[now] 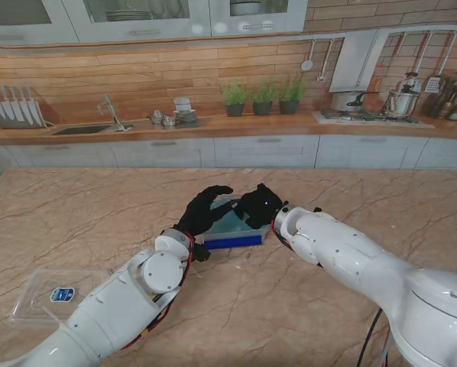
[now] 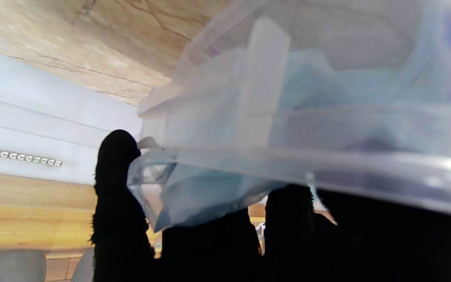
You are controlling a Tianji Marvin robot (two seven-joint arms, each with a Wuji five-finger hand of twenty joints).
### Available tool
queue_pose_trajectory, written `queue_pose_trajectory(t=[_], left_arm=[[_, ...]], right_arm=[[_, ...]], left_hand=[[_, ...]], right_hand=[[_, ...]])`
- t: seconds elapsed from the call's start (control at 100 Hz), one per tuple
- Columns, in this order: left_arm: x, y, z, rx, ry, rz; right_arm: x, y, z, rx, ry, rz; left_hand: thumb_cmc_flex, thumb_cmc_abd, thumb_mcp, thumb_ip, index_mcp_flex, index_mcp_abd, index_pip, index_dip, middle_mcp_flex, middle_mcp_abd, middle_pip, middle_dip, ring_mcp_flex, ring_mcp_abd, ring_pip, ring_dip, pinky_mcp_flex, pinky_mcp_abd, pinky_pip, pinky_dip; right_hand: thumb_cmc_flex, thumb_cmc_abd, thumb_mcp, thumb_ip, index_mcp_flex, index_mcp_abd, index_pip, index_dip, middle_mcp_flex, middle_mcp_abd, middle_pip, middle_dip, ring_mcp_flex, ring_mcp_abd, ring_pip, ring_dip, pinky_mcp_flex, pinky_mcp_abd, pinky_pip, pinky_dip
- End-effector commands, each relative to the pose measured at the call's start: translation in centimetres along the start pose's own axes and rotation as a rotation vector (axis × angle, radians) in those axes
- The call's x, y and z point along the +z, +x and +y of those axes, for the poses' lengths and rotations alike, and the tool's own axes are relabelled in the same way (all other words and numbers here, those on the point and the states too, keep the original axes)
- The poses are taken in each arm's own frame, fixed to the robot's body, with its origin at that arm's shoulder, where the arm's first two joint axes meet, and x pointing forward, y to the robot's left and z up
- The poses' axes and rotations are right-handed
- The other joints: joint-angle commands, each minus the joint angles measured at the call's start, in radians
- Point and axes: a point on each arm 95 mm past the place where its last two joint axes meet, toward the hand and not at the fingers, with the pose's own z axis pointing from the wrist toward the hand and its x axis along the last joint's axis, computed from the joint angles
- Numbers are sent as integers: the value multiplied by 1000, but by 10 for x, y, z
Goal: Fold the bubble film and place it into the plastic crate
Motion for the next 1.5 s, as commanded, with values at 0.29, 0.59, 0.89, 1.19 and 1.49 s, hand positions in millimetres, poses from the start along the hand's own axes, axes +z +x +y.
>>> queue_pose_trajectory(t=[0.29,0.59,0.89,1.19,1.49], left_arm=[[-6,-13,15,-30,-28,-59],[-3,-18,22,-89,-34,-100],[-2,-21,25,-139,-30,-120],[-9,-5,11,-130,46,-13],[-7,10,13,-150,60,63]], right_arm=[[3,6,3,-47,-51,47],[12,15,4,-31,-37,101],[16,18,0,-50,42,188],[16,20,-12,-63,115,163],[16,20,-13,-69,116,158]], left_hand=[[-16,62,-7,19,-80,-55,45,7,-88,-68,-20,-17,-63,-90,-92,-95,12,-100,-313,-155],[-18,74,-23,18,-101,-69,53,10,-90,-82,-30,-23,-64,-109,-113,-98,7,-77,-358,-139],[-10,74,-23,20,-102,-66,66,13,-87,-71,-14,-15,-60,-93,-94,-88,21,-82,-293,-94],[-18,70,5,22,-80,-54,79,17,0,-39,26,12,-20,-8,34,-15,-2,-19,-6,3],[-26,68,16,22,-112,-56,80,19,-17,-43,25,17,-10,-15,39,-6,-5,-12,72,34]], right_hand=[[8,9,10,-23,-19,-26,24,-11,-3,27,47,25,5,60,38,-3,-39,-199,-43,-68],[5,9,10,-25,-22,-35,30,-19,-1,17,43,20,6,49,34,-12,-23,-247,-37,-83],[7,-1,9,-26,-43,-44,22,-24,-16,-3,6,7,-4,35,-32,-40,-17,-279,-83,-113],[-20,-39,21,-22,-34,-18,6,-25,-22,19,6,10,-17,56,-28,-29,-33,-259,-89,-109],[-23,-40,25,-22,-32,-20,1,-19,-27,20,7,11,-22,56,-27,-27,-37,-258,-88,-108]])
